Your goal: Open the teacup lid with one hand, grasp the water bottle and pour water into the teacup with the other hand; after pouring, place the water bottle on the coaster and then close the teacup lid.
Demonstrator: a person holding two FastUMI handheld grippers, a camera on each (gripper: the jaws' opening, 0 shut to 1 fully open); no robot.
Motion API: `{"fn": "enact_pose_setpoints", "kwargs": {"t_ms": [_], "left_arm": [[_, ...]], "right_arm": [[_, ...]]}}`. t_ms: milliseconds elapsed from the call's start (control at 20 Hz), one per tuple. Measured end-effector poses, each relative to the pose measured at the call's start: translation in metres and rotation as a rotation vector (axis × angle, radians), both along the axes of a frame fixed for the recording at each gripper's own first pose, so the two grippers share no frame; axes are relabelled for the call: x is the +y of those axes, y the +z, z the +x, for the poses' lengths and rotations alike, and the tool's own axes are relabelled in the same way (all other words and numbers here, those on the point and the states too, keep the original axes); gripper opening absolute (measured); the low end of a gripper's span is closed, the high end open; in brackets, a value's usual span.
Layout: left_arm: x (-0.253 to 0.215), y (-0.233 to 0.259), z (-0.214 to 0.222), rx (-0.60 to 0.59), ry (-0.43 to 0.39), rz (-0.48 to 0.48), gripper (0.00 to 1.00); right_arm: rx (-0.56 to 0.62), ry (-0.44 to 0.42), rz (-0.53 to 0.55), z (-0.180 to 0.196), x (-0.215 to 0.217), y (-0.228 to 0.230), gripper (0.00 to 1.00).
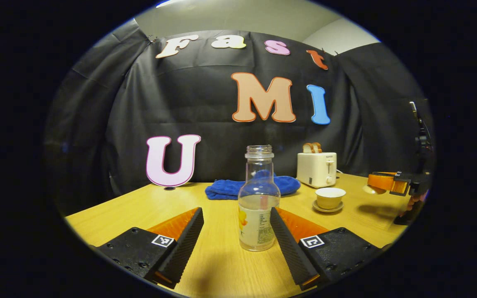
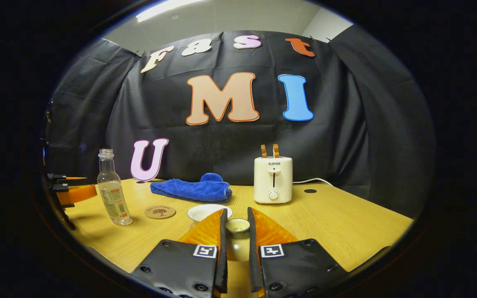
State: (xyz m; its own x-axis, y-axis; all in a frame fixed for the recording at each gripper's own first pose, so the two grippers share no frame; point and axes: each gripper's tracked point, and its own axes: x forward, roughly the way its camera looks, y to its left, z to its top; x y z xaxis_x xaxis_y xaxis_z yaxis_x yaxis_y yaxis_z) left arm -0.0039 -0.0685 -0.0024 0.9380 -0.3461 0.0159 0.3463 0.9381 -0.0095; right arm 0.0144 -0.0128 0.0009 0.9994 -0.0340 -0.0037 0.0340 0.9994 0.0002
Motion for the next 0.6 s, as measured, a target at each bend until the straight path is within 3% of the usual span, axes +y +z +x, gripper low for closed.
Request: {"fn": "enact_pose_setpoints", "kwargs": {"t_ms": [300, 600], "left_arm": [[-0.020, -0.001, 0.006, 0.004, -0.077, 0.000, 0.94], [-0.034, -0.012, 0.027, 0.071, -0.092, 0.028, 0.94]], "right_arm": [[0.000, 0.005, 0.000, -0.007, -0.002, 0.001, 0.24], [0.004, 0.008, -0.001, -0.011, -0.003, 0.000, 0.23]]}}
